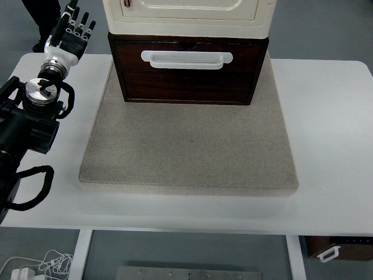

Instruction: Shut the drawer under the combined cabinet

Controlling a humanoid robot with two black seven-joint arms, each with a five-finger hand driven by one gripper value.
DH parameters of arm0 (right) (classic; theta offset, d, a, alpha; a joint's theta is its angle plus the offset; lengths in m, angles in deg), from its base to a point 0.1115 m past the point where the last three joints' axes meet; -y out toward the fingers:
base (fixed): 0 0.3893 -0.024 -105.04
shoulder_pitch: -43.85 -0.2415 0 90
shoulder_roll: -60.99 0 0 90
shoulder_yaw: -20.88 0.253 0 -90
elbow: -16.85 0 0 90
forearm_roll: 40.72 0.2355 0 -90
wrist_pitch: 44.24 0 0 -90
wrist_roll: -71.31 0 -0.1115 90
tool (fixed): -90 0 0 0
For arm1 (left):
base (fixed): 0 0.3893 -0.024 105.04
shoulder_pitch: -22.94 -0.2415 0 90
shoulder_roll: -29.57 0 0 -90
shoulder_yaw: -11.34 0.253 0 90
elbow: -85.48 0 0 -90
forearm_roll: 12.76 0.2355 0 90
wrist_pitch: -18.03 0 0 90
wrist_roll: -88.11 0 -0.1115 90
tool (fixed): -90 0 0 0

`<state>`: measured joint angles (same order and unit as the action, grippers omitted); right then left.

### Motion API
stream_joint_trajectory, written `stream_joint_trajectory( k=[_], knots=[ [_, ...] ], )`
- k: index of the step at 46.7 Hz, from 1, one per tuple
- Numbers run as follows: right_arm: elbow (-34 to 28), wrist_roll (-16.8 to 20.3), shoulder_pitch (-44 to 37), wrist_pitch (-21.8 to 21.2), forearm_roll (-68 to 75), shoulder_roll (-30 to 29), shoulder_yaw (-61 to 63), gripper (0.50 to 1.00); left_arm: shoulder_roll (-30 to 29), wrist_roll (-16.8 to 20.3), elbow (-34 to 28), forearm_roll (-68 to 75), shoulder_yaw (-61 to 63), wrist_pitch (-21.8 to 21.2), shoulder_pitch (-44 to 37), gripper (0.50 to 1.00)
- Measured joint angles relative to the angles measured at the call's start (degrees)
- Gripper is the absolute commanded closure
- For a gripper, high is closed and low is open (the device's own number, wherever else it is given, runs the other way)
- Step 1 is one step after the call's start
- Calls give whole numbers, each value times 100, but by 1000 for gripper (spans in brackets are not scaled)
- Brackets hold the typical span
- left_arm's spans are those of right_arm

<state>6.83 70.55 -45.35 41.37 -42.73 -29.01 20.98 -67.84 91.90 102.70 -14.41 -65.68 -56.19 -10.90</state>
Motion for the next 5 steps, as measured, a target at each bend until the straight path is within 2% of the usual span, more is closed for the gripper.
stream_joint_trajectory(
  k=[5],
  knots=[
    [0, 3, 0, 0, 0, 0, -1, 548, 1, 13, 0, -2, -3, -5, 0, 500]
  ],
)
